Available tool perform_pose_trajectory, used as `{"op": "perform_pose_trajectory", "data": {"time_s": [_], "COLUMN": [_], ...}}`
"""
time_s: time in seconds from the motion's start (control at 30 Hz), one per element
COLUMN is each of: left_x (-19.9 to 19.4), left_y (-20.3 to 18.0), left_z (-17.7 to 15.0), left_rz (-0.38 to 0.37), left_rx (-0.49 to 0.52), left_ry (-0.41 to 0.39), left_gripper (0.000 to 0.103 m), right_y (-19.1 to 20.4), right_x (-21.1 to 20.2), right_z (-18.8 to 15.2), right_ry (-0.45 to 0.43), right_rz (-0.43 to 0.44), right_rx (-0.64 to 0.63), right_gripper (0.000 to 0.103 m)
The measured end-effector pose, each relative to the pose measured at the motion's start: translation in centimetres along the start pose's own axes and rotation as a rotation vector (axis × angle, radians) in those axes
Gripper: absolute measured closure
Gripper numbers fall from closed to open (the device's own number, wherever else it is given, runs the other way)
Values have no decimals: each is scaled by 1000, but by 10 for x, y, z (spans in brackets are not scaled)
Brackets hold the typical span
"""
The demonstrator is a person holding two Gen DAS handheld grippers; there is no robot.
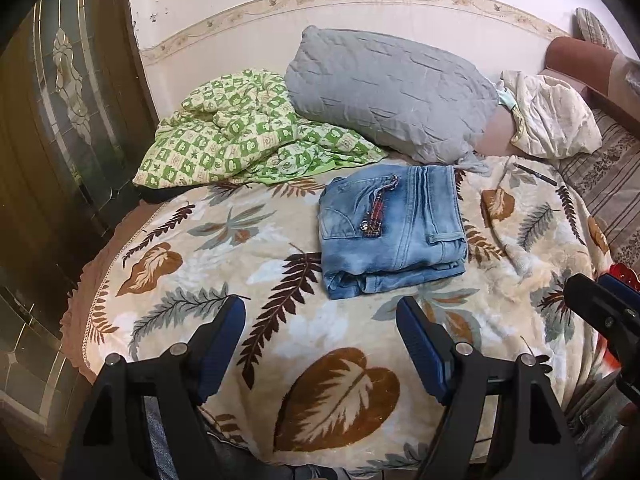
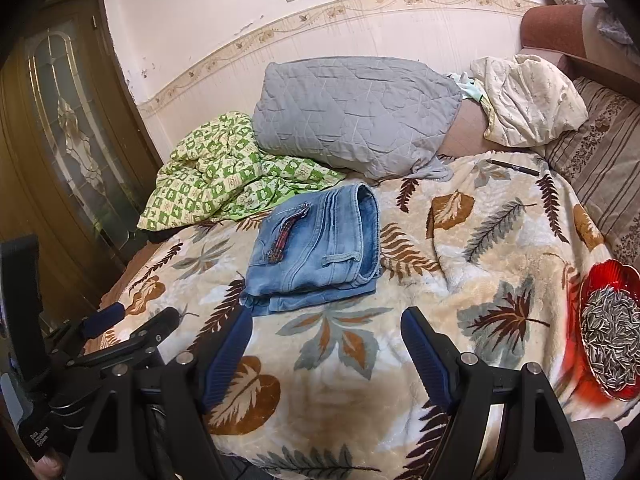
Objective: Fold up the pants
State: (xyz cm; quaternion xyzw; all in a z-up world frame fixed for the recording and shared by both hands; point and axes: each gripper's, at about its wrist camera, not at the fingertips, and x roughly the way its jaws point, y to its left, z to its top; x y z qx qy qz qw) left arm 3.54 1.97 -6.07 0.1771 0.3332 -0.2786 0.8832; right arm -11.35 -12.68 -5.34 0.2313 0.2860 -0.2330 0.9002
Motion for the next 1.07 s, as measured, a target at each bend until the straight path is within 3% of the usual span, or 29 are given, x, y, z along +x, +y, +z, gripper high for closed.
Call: {"op": "perform_pose_trajectory", "data": {"time_s": [0.5,0.77,1.07], "left_x": [2,4,15], "left_y": [-4,-4,0], "left_z": [7,10,13], "left_rz": [-20,25,15], "left_rx": [4,11,7], "left_ry": [20,12,15], "left_gripper": [24,24,24], "right_y": [-3,-5,-7], "right_x": [-1,-4,3], "right_z": [6,7,4], "right_ry": [-2,-11,2], "right_rz": [-3,1,-3], "right_rx": [9,20,24], "right_gripper": [23,23,23]}}
